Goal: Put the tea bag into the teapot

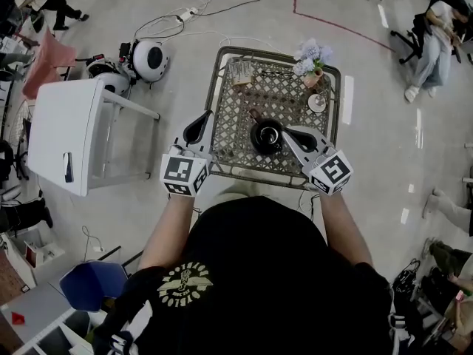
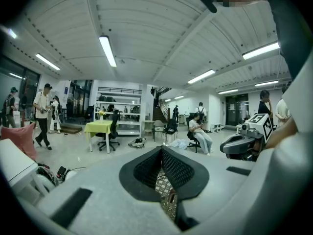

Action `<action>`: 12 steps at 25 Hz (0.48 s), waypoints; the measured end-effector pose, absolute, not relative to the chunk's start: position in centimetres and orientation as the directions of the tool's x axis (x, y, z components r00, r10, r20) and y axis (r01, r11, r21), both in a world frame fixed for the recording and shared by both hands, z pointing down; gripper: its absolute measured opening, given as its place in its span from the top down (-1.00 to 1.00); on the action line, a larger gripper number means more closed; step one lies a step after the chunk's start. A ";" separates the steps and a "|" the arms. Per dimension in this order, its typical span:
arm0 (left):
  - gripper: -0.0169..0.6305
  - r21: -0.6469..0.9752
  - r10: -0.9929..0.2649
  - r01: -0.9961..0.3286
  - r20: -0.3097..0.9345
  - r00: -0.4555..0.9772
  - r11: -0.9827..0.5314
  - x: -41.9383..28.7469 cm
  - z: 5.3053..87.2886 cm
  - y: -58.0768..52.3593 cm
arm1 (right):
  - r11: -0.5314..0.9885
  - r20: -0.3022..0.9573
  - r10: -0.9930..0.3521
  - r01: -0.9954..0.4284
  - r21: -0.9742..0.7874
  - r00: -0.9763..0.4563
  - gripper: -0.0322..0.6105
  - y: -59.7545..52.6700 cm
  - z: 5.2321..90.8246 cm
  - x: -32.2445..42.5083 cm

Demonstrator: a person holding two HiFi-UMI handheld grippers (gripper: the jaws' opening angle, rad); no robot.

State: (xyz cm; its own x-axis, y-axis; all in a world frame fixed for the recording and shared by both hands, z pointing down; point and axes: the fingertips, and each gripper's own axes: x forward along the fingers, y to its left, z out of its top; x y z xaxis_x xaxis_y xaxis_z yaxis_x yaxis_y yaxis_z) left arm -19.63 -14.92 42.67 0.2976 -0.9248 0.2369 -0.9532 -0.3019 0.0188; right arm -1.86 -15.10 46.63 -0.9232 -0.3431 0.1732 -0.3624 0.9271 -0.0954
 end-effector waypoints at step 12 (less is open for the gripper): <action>0.96 0.019 -0.901 -0.926 0.223 0.371 -0.377 -16.9 41.9 -16.9 | 0.842 0.180 -0.519 -0.536 -0.062 -0.836 0.87 -16.4 45.4 6.2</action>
State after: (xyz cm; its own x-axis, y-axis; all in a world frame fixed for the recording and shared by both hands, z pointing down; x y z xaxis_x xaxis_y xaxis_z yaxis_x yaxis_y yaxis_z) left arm -16.88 -16.86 41.93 0.3714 -0.9012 0.2233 -0.9261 -0.3769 0.0191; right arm 6.22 -16.38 45.44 -0.8357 -0.5188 0.1801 -0.5359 0.8420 -0.0617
